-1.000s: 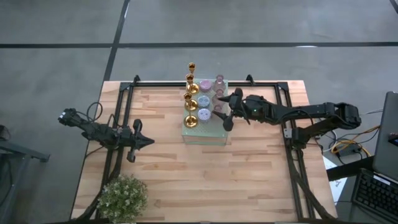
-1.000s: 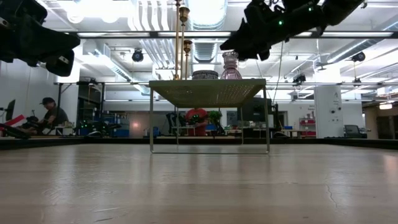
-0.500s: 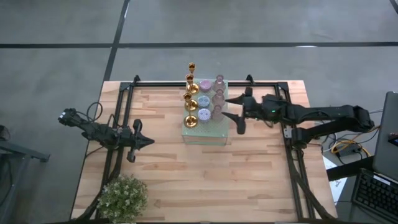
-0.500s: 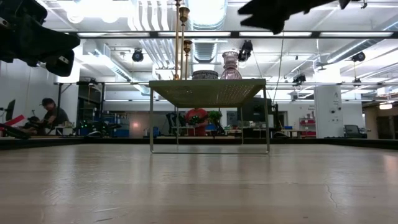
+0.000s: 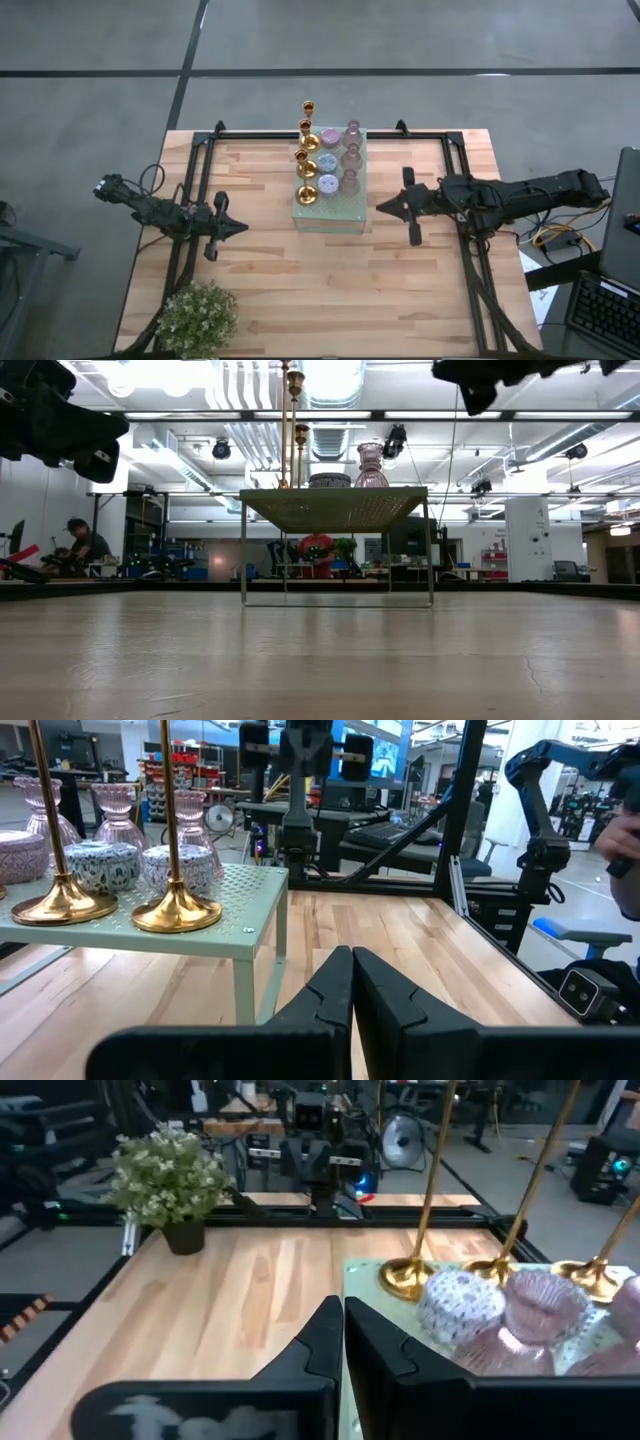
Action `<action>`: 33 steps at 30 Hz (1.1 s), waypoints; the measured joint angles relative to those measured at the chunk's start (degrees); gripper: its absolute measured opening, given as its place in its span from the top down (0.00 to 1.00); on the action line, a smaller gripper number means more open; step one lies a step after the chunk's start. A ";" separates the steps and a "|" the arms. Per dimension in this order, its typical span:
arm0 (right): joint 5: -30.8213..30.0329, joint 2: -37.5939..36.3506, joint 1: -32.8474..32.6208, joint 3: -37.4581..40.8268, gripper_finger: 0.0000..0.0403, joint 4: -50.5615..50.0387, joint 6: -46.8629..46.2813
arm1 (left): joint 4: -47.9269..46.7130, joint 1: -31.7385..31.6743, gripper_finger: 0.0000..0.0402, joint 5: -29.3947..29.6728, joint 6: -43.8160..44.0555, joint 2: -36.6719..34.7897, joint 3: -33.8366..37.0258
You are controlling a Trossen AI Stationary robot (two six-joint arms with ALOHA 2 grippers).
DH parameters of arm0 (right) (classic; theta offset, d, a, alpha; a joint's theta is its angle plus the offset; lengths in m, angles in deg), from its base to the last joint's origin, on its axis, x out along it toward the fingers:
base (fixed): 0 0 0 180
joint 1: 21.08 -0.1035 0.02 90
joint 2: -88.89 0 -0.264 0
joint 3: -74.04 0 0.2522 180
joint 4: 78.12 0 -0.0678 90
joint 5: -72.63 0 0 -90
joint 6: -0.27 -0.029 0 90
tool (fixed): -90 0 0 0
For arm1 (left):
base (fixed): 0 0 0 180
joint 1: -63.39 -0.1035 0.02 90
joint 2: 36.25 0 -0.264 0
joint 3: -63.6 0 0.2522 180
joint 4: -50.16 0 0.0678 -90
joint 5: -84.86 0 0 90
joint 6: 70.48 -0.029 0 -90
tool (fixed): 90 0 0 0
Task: Pick & Place candle stick holders
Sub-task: Return to Home Position
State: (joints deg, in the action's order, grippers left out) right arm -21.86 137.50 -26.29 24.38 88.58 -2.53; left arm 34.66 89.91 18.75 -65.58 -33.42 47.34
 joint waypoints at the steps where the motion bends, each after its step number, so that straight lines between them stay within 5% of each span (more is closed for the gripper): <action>1: -0.37 -1.02 -0.51 1.40 0.98 0.81 -0.16 | 0.00 -0.01 0.97 0.01 0.00 0.00 0.00; 17: -3.01 -23.03 -1.27 21.25 0.98 1.99 -1.11 | 0.00 -0.02 0.97 0.01 0.01 0.00 0.00; 33: -2.93 -38.24 -1.27 28.65 0.98 0.45 -0.22 | 0.00 0.00 0.97 0.02 0.00 0.00 0.00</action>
State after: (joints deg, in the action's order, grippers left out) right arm -24.80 99.26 -27.56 53.03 89.03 -2.75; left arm 34.66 89.91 18.76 -65.58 -33.42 47.34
